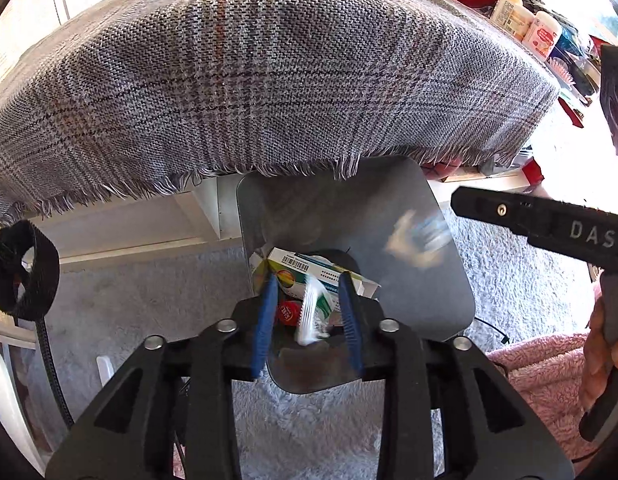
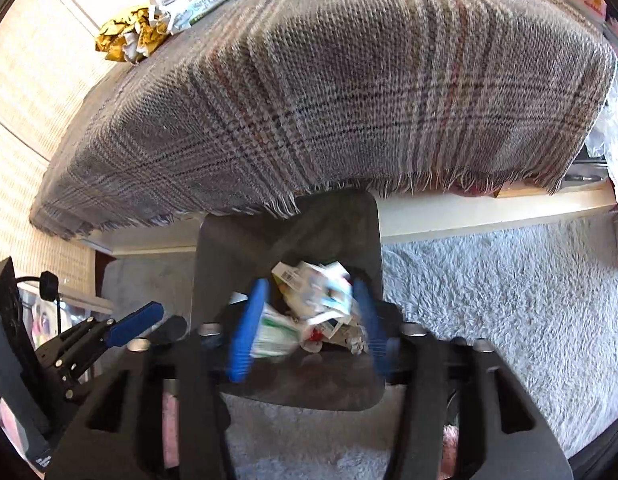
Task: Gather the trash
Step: 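Carry both items over the bin and open both grippers, then raise both open grippers back toward the table, then grasp the yellow crumpled paper with the left gripper while the right grasps a white wrapper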
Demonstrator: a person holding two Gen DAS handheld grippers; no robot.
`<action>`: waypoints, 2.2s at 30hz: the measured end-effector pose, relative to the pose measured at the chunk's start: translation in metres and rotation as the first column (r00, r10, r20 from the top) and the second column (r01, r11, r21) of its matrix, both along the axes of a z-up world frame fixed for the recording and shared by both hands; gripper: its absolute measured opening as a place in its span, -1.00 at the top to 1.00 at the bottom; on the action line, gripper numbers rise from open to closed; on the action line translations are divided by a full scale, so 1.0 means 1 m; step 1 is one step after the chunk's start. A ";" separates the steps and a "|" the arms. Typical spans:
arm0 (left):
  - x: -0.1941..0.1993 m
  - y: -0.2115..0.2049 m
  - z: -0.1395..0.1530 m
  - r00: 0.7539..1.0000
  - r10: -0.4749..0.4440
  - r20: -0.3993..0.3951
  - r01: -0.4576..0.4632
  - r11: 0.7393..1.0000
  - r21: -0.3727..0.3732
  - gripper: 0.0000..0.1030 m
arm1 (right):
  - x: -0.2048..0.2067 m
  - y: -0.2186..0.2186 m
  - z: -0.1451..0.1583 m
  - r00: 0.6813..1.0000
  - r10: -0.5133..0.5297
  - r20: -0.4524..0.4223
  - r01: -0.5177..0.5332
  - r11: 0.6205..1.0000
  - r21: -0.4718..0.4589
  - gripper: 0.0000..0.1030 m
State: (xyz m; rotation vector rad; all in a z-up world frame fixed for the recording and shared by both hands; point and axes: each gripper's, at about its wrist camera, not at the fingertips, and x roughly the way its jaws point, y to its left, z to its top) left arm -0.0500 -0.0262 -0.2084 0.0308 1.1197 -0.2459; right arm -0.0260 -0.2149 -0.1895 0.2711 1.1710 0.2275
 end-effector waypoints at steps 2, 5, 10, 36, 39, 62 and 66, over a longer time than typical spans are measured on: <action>-0.001 0.003 0.003 1.000 0.005 0.003 -0.005 1.000 0.003 0.20 | 0.000 0.001 0.002 1.000 0.001 0.006 -0.001 1.000 -0.003 -0.15; -0.004 0.007 0.008 1.000 0.015 0.024 -0.015 1.000 0.016 -0.34 | 0.000 0.000 0.006 1.000 -0.010 0.022 0.011 1.000 -0.029 -0.56; -0.008 0.014 0.015 0.998 0.041 0.043 -0.043 0.999 0.033 -0.77 | 0.000 -0.005 0.010 0.999 -0.026 0.032 0.027 0.999 -0.044 -0.82; 0.045 0.065 0.128 0.968 0.125 0.218 -0.144 0.987 0.072 -0.84 | 0.047 0.006 0.123 0.979 0.034 0.201 -0.035 0.999 -0.001 -0.93; 0.063 0.073 0.145 0.958 0.136 0.251 -0.163 0.983 0.090 -0.84 | 0.065 0.010 0.133 0.974 0.051 0.220 -0.051 0.999 -0.008 -0.93; 0.222 0.094 0.182 0.931 0.230 0.285 -0.254 0.966 0.051 -0.84 | 0.181 0.074 0.114 0.966 0.142 0.218 -0.154 0.987 0.039 0.01; 0.239 0.091 0.171 0.938 0.235 0.254 -0.253 0.967 0.040 -0.84 | 0.190 0.081 0.108 0.965 0.156 0.213 -0.166 0.986 0.031 -0.18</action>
